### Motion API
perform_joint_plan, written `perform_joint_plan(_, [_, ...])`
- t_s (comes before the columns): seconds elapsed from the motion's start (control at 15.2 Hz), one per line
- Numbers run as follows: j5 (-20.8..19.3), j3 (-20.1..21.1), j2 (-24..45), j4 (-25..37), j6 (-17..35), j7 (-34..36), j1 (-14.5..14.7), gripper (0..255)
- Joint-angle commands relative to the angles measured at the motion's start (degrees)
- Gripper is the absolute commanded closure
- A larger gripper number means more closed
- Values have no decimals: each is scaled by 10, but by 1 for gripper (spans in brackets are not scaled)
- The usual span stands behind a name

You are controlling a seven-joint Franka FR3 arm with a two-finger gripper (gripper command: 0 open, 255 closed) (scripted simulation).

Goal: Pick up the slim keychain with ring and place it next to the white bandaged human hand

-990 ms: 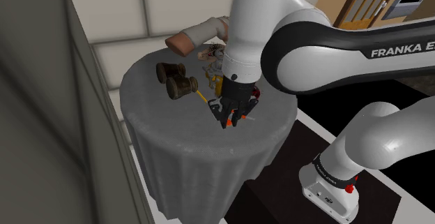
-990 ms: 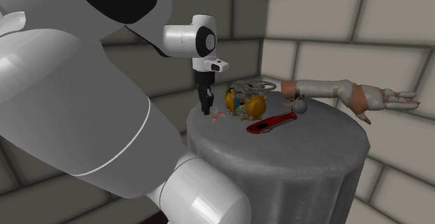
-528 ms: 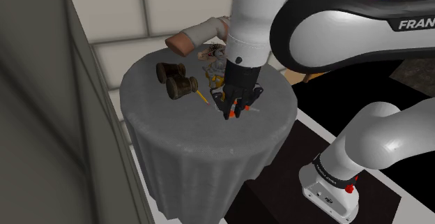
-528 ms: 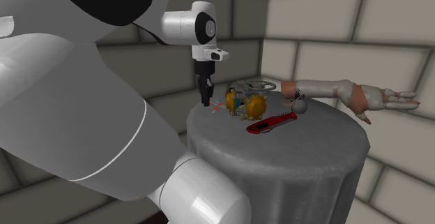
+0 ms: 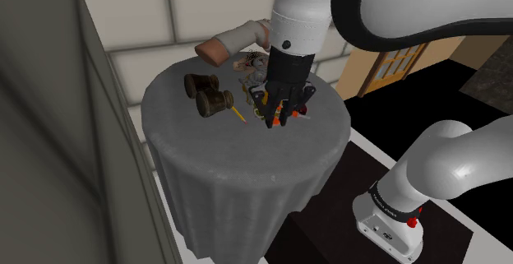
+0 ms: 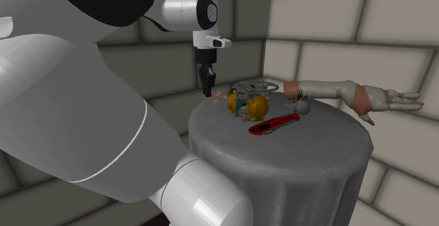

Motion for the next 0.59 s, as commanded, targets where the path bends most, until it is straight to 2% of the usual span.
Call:
perform_joint_plan(0.0, [-3, -4, 0, 15, -15, 1, -1, 255])
perform_joint_plan(0.53, [-13, -15, 7, 80, -74, 6, -6, 255])
